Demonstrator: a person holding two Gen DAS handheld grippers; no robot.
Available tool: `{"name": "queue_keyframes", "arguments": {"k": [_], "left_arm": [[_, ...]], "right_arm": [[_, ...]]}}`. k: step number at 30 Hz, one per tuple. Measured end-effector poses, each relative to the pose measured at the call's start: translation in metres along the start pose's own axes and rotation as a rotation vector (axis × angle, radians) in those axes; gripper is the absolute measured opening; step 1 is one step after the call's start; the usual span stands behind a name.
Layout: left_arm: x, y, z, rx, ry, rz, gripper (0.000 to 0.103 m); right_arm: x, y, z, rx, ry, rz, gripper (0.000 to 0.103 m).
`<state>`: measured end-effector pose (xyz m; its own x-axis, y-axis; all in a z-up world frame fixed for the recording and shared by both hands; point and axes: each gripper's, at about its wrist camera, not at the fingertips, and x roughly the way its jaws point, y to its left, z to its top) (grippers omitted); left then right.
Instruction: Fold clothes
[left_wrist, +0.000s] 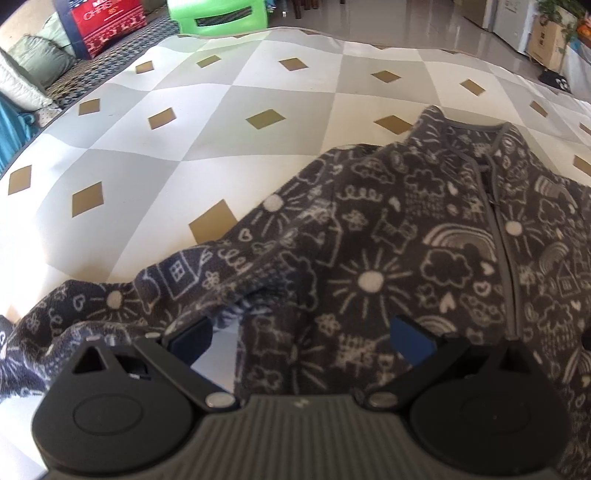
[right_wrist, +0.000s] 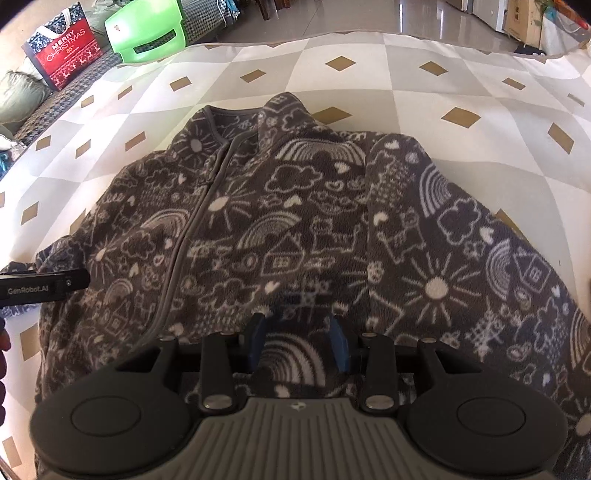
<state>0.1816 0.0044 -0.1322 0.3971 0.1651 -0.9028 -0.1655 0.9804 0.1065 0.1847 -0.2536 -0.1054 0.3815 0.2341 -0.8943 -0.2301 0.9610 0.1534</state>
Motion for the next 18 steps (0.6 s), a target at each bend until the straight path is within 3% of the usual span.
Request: {"name": "queue_keyframes", "arguments": {"k": [5, 10, 18], "left_arm": [[0.009, -0.011, -0.02, 0.103, 0.049, 0.019, 0.103], [0.009, 0.003, -0.019, 0.052, 0.051, 0.055, 0.103], [-0.014, 0.016, -0.019, 0.051, 0.015, -0.009, 0.103]], "right_arm": [[0.003, -0.008, -0.008, 0.017, -0.012, -0.068, 0.036], [0.004, -0.007, -0.006, 0.039, -0.031, -0.151, 0.032], [-0.007, 0.009, -0.01, 0.001, -0.036, -0.176, 0.035]]}}
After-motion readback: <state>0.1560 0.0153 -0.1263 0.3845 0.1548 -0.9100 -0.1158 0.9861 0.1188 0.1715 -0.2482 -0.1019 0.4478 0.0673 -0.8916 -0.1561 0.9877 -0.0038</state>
